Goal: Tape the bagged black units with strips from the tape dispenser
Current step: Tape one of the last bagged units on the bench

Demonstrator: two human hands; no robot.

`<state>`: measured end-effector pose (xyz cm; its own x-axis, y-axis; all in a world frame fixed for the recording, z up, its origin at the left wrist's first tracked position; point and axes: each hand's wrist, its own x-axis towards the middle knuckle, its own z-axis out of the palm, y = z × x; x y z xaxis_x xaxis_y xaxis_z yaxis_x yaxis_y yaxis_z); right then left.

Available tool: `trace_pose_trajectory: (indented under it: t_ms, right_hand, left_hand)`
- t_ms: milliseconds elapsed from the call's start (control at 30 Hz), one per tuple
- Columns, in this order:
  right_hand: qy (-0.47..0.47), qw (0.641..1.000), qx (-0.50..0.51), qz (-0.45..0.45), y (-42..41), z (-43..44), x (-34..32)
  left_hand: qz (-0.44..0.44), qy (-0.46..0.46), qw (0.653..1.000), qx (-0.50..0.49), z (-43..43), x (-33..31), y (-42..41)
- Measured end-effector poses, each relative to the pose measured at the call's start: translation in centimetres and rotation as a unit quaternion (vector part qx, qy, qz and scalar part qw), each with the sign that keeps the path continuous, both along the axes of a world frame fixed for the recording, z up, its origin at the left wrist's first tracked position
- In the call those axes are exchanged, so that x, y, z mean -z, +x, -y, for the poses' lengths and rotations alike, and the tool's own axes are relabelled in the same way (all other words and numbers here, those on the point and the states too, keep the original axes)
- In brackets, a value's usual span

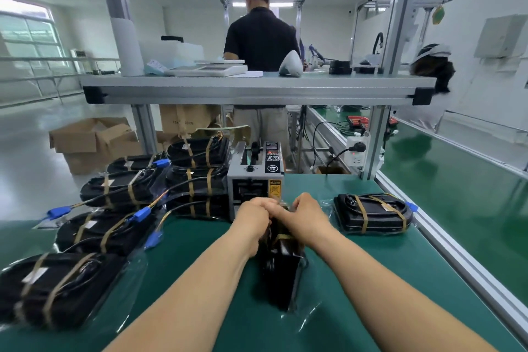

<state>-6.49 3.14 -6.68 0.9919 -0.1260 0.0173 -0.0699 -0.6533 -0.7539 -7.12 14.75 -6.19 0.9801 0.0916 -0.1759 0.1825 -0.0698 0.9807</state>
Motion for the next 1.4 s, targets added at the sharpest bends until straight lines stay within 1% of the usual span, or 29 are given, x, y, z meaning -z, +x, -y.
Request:
trace_pose_trajectory:
  t_ms: [67,133,167,233,300,367,433,467,533,633,700,733,767,833,900,967,1033,1100,1200,1267,1333,1400]
  right_hand:
    - [0.017,1.0,0.009,-0.012,-0.7,0.5,-0.2]
    - [0.01,1.0,0.009,-0.023,-1.3,1.4,-0.9]
    - [0.008,1.0,0.011,-0.021,-1.6,1.8,-1.2]
    - [0.033,0.999,0.012,-0.007,-2.3,2.9,-1.0]
    - [0.107,0.994,-0.01,-0.005,-3.5,4.1,-0.2]
    - [0.221,0.975,-0.034,-0.002,-5.3,4.9,0.6]
    - [0.323,0.944,-0.063,-0.005,-7.3,5.2,0.9]
    - [0.358,0.93,-0.084,-0.008,-8.3,5.2,1.0]
    - [0.4,0.907,-0.131,-0.004,-10.1,4.9,0.9]
    - [0.443,0.877,-0.187,0.002,-12.0,4.7,0.8]
    - [0.485,0.854,-0.188,0.004,-12.6,4.9,0.6]
    - [0.5,0.847,-0.18,0.012,-12.8,5.1,0.4]
    - [0.499,0.849,-0.174,0.023,-13.0,5.2,0.2]
    - [0.438,0.883,-0.162,0.041,-13.3,4.9,0.2]
    - [0.378,0.913,-0.149,0.045,-13.6,4.1,0.9]
    - [0.374,0.919,-0.119,0.035,-13.8,3.3,2.0]
    - [0.374,0.921,-0.105,0.026,-13.8,2.9,2.6]
    - [0.346,0.932,-0.104,0.011,-13.5,2.8,2.6]
    - [0.298,0.941,-0.162,-0.002,-13.6,2.9,1.7]
    - [0.281,0.945,-0.166,0.024,-13.2,3.0,1.4]
    - [0.311,0.942,-0.11,0.062,-12.4,3.2,1.9]
    - [0.322,0.943,-0.058,0.066,-11.7,2.8,2.5]
  left_hand:
    - [0.001,-0.009,0.999,0.049,-0.6,0.3,-1.0]
    - [0.008,-0.047,0.994,0.095,-1.4,0.5,-2.2]
    - [0.016,-0.064,0.993,0.1,-1.8,0.6,-2.7]
    - [0.034,-0.067,0.995,0.062,-2.8,0.9,-3.9]
    - [0.054,-0.055,0.997,-0.005,-4.2,1.5,-5.3]
    - [0.074,-0.028,0.995,-0.052,-5.8,2.2,-6.9]
    - [0.086,0.001,0.995,-0.056,-6.8,2.8,-8.4]
    - [0.088,0.014,0.995,-0.045,-7.0,3.0,-9.1]
    - [0.087,0.014,0.996,-0.016,-7.1,2.9,-10.2]
    - [0.09,-0.021,0.995,0.036,-7.3,1.9,-11.6]
    - [0.104,-0.029,0.992,0.07,-8.0,1.2,-12.2]
    - [0.115,-0.017,0.99,0.082,-8.6,0.8,-12.5]
    - [0.128,0.002,0.987,0.096,-9.1,0.6,-12.7]
    - [0.148,0.032,0.979,0.134,-9.7,0.2,-13.3]
    - [0.158,0.04,0.973,0.165,-9.5,0.4,-14.0]
    - [0.161,0.043,0.975,0.146,-8.8,1.0,-14.5]
    - [0.154,0.068,0.98,0.105,-8.4,1.5,-14.7]
    - [0.14,0.09,0.984,0.067,-8.5,2.1,-14.7]
    - [0.118,0.055,0.991,0.031,-9.0,2.8,-14.6]
    - [0.104,0.013,0.994,0.008,-9.8,3.0,-14.5]
    - [0.079,-0.048,0.995,-0.03,-11.1,2.9,-14.1]
    - [0.058,-0.101,0.991,-0.07,-12.8,2.5,-13.7]
